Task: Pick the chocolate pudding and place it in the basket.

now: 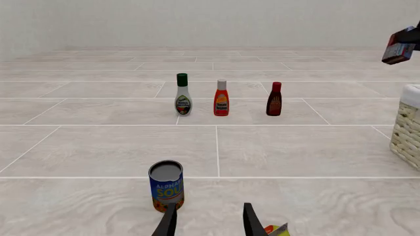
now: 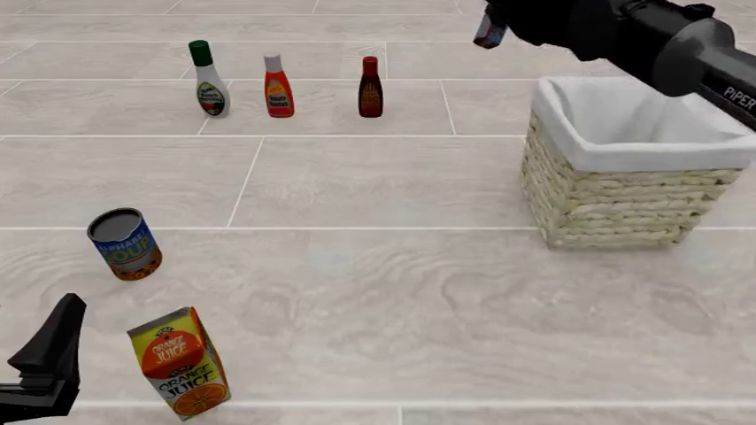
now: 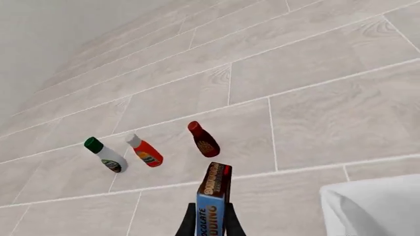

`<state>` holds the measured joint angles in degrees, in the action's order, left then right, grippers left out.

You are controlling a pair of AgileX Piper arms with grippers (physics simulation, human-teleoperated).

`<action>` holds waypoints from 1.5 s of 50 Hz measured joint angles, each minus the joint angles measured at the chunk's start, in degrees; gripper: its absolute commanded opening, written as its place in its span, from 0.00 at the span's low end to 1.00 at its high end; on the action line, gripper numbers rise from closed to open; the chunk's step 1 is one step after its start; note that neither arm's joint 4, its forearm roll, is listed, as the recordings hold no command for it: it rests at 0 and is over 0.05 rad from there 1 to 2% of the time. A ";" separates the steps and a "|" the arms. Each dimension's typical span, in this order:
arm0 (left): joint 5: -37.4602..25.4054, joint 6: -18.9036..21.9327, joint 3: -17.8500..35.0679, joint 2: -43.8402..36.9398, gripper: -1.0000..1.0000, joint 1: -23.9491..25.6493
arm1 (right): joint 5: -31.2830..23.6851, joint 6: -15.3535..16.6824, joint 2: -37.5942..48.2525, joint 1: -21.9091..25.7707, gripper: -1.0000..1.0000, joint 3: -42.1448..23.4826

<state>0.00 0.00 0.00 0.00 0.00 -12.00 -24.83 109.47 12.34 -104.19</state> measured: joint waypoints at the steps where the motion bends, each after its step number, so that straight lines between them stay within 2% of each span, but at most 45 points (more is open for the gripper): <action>1: 0.00 0.00 0.00 0.00 1.00 0.00 | 0.46 0.31 -0.57 -0.16 0.00 0.72; 19: 0.00 0.00 0.00 0.00 1.00 0.00 | 9.67 6.23 -11.80 -3.46 0.00 14.66; 31: 0.00 0.00 0.00 0.00 1.00 0.00 | 13.70 10.59 -19.11 -5.52 0.00 21.54; 54: 0.00 0.00 0.00 0.00 1.00 0.00 | 17.25 17.40 -28.71 -8.38 0.00 29.05; 75: 0.00 0.00 0.00 0.00 1.00 0.00 | 18.00 20.53 -33.29 -13.44 0.00 32.68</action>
<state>0.00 0.00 0.00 0.00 0.00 5.99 -4.30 76.18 -1.10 -71.50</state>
